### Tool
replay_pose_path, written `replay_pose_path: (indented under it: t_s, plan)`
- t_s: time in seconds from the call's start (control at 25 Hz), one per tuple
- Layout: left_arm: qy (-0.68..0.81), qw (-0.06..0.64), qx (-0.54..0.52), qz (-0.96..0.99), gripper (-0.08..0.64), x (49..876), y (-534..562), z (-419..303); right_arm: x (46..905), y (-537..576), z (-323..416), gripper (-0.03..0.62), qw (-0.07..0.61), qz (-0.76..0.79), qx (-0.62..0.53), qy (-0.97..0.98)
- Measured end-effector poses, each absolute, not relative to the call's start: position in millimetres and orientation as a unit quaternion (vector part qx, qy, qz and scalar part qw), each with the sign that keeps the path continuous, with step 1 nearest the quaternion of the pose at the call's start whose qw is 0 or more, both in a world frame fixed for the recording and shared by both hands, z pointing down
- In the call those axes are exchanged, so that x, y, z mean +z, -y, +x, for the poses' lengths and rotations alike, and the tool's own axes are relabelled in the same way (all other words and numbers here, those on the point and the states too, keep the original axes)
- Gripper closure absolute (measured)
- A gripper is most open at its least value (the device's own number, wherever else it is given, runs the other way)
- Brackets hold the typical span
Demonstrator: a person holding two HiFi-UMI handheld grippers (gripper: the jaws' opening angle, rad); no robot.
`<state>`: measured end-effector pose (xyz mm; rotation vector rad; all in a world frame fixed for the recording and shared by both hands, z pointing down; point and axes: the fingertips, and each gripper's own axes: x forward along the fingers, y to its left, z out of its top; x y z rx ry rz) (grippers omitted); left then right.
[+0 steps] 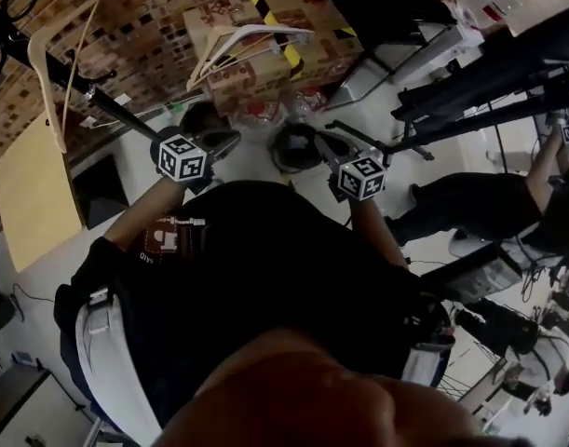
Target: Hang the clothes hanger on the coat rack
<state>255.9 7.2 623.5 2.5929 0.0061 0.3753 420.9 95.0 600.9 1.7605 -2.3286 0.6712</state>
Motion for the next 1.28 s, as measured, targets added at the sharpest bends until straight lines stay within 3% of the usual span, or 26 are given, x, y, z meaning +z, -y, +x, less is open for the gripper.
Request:
replay_pose_path:
  t_s: [0.56,1.0,1.28]
  plan:
    - [0.069,0.276,0.098,0.954,0.558,636.8,156.4,156.4,575.4,106.4,324.4,0.578,0.119,0.526,0.199,0.818]
    - [0.152,0.282,0.112,0.941,0.558,654.5,204.1,174.4,598.2,185.3,331.1,0.578,0.126,0.439,0.208,0.865]
    - [0.226,0.252,0.176,0.924,0.557,666.2,257.0,203.9,616.3,246.2,344.7,0.578,0.175,0.385,0.167,0.891]
